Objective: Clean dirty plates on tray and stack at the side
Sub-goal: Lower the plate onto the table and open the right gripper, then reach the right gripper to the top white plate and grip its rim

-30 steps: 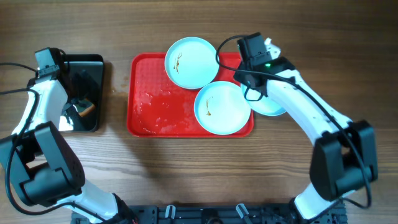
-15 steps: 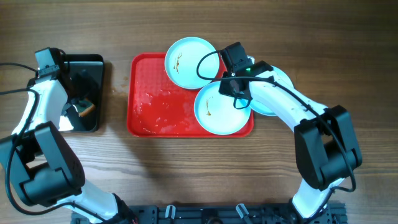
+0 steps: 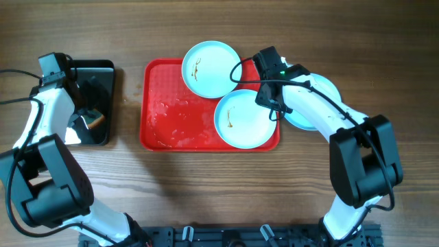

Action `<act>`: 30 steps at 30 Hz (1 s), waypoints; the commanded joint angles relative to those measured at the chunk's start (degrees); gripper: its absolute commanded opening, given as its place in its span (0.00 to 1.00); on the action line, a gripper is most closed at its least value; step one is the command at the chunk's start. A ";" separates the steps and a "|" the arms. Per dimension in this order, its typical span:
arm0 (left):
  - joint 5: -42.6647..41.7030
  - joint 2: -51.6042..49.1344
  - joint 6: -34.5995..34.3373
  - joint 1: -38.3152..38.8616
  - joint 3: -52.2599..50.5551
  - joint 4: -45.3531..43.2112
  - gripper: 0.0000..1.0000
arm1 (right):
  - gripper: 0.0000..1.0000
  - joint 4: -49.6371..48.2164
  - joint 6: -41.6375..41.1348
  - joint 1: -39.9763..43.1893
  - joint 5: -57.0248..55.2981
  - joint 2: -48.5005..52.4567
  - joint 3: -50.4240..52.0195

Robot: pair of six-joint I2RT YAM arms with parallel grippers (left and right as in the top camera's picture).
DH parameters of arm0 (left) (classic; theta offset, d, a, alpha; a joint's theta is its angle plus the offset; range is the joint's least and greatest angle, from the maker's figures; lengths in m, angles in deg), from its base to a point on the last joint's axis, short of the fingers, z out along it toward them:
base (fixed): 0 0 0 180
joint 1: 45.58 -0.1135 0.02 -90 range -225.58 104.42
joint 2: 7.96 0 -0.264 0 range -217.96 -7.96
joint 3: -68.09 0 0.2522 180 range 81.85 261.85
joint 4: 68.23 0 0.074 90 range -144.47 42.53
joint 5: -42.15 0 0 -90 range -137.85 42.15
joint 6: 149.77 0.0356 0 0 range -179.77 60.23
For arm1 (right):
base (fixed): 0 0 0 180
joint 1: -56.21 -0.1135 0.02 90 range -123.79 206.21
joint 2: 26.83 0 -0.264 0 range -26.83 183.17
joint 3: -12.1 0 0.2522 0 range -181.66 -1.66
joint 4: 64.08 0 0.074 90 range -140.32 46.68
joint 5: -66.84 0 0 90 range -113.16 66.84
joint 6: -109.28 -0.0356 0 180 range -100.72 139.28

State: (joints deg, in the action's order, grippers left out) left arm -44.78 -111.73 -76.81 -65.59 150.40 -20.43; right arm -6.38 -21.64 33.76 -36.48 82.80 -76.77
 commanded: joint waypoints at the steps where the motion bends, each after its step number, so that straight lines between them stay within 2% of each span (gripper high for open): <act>1: -0.50 -0.28 -0.11 -0.42 0.72 -0.22 1.00 | 0.04 0.28 -1.09 0.04 -2.89 0.17 -0.59; 5: -0.52 -0.28 -0.11 -0.42 0.72 -0.22 1.00 | 0.04 -0.22 -1.11 0.04 0.33 0.17 -0.59; 8: -0.50 -0.28 -0.11 -0.42 0.72 -0.28 1.00 | 0.04 -4.50 6.56 -0.85 11.08 0.02 -0.59; 10: -0.50 -0.28 -0.11 -0.42 0.72 -0.24 1.00 | 0.04 -7.67 9.94 -2.99 15.63 -0.28 -0.59; 14: -0.48 -0.28 -0.09 -0.42 0.72 -0.46 1.00 | 0.06 -11.04 10.91 -12.33 14.49 -3.58 -0.59; 15: -0.50 -0.28 -0.09 -0.42 0.72 -0.50 1.00 | 0.12 -11.58 10.69 -13.90 14.75 -4.17 -0.59; 16: -0.48 -0.28 -0.09 -0.42 0.72 -0.52 1.00 | 0.28 -11.85 10.40 -14.99 14.91 -4.50 -0.59; 17: -0.48 -0.28 -0.07 -0.42 0.72 -0.57 1.00 | 0.76 -12.11 8.35 -17.59 14.93 -4.74 -0.59; 18: -0.46 -0.28 -0.07 -0.42 0.72 -0.63 1.00 | 0.86 -11.93 7.26 -19.45 14.95 -4.74 -0.57; 25: -0.48 -0.28 -0.09 -0.42 0.72 0.46 1.00 | 0.85 -13.94 6.25 -29.22 15.37 -4.74 -0.57; 27: -0.48 -0.28 -0.09 -0.42 0.72 0.87 1.00 | 0.91 -14.80 6.29 -31.58 12.70 -4.74 -0.57; 28: -0.48 -0.28 -0.09 -0.42 0.72 0.92 1.00 | 1.00 -14.64 6.34 -32.04 11.56 -4.74 -0.57; 30: -0.48 -0.28 -0.09 -0.42 0.72 1.14 1.00 | 1.00 -13.86 6.38 -32.04 11.43 -4.74 -0.57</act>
State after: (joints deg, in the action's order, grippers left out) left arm -44.80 -111.73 -76.79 -65.59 150.40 -19.69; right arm -20.80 -14.91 1.71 -22.34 79.39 -76.77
